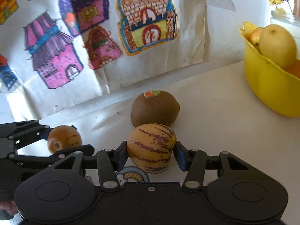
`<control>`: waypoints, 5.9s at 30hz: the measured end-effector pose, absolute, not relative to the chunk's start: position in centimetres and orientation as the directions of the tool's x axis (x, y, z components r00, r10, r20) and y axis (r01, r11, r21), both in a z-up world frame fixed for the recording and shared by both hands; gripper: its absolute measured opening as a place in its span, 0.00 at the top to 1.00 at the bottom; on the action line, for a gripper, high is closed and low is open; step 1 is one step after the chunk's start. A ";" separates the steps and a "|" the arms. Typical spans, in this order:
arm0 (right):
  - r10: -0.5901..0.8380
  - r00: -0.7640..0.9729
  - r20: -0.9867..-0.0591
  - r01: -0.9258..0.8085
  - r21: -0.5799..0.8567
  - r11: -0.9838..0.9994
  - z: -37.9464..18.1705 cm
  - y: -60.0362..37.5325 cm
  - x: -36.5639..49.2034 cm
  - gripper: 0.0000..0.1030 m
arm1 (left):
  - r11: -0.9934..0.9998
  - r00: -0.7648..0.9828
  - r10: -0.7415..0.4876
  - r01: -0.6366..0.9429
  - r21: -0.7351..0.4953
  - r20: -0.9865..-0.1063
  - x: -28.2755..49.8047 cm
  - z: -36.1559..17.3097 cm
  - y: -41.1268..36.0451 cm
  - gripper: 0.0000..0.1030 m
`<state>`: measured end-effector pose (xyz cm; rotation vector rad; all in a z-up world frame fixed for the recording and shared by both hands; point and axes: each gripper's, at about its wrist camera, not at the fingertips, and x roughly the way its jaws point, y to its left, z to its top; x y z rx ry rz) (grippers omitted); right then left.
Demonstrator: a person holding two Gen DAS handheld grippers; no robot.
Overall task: Organize fruits
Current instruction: 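Carry the golden round fruit and striped pepino over the metal tray, then open the left tool to drop the golden fruit while the right tool drops the pepino, then lift both tools from the tray and move toward the kiwi and small fruit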
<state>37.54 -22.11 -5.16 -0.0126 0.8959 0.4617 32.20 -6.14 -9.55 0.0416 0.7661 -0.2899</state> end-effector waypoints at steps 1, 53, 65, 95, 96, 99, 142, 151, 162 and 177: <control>0.383 0.536 -0.752 -0.393 0.179 0.902 -4.8 -22.1 37.1 0.48 | 0.959 0.686 -0.244 0.276 -0.065 -0.686 32.1 -9.3 -6.1 0.51; 0.417 0.696 -0.584 -0.385 0.187 0.904 7.1 -26.5 3.7 0.48 | 0.943 0.764 -0.299 0.328 -0.055 -0.572 5.0 2.8 -4.3 0.51; 0.415 0.652 -0.635 -0.355 0.228 0.907 2.6 -26.5 2.6 0.48 | 0.952 0.674 -0.271 0.293 -0.087 -0.687 2.3 -3.3 -3.9 0.51; 0.382 0.568 -0.729 -0.343 0.213 0.915 -3.1 -25.4 7.9 0.48 | 0.953 0.620 -0.256 0.292 -0.085 -0.742 4.0 -7.0 -4.9 0.51; 0.379 0.564 -0.734 -0.342 0.211 0.916 -3.4 -25.3 8.2 0.48 | 0.953 0.618 -0.256 0.292 -0.086 -0.743 4.0 -7.1 -4.9 0.51; 0.371 0.551 -0.748 -0.341 0.203 0.918 -4.1 -25.1 8.9 0.48 | 0.953 0.610 -0.255 0.291 -0.087 -0.750 4.1 -7.4 -4.9 0.51; 0.349 0.576 -0.740 -0.328 0.182 0.927 -3.3 -25.0 8.8 0.26 | 0.960 0.662 -0.240 0.272 -0.071 -0.710 4.1 -5.1 -4.5 0.29; 0.379 0.631 -0.677 -0.298 0.240 0.924 0.0 -26.6 8.2 0.06 | 0.962 0.693 -0.250 0.259 -0.090 -0.676 4.5 -3.4 -4.2 0.11; 0.381 0.670 -0.637 -0.306 0.231 0.924 3.0 -26.9 6.9 0.01 | 0.964 0.722 -0.262 0.230 -0.136 -0.641 5.9 -1.6 -3.9 0.01; 0.366 0.712 -0.600 -0.303 0.209 0.930 5.3 -27.6 6.9 0.01 | 0.965 0.765 -0.257 0.238 -0.112 -0.590 8.1 1.2 -3.9 0.01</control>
